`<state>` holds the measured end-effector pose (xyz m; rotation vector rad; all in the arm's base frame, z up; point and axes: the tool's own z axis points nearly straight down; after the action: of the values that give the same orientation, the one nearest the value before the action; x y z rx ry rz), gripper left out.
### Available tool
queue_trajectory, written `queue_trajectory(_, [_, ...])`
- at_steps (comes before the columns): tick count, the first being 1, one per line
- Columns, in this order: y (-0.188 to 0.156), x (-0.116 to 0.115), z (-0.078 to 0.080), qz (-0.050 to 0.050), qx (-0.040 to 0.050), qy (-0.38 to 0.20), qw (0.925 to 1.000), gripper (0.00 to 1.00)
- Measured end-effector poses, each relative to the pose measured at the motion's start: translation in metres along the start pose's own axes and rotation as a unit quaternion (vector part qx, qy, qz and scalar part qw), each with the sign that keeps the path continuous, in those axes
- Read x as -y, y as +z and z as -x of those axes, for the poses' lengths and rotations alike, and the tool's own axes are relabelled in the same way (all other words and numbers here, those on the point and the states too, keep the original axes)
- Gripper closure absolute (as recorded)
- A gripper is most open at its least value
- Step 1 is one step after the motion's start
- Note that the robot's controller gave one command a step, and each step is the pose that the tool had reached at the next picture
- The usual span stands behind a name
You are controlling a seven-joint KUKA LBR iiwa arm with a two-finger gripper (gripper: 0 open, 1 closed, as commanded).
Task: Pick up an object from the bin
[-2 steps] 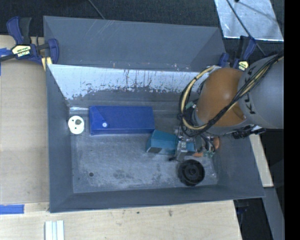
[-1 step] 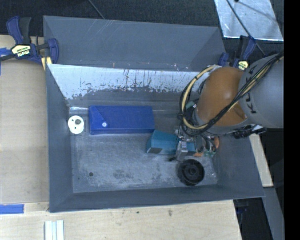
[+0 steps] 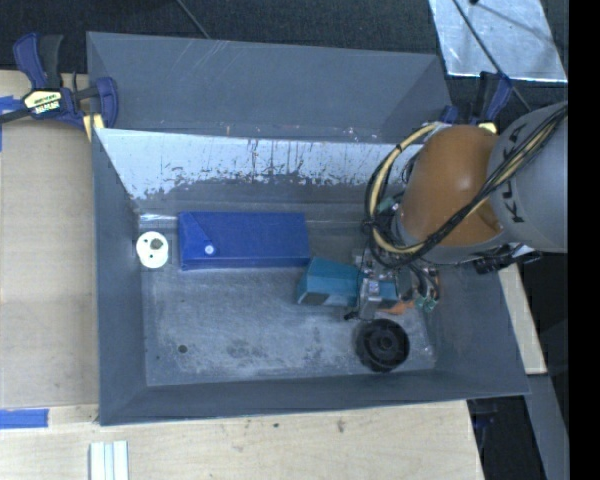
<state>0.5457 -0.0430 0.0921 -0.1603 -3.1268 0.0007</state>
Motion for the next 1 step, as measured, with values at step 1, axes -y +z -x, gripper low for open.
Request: queue_trajectory(1, [-0.0199, 0.0001, 0.0017, 0.000, 0.0035, 0.000, 1.0000, 1.00])
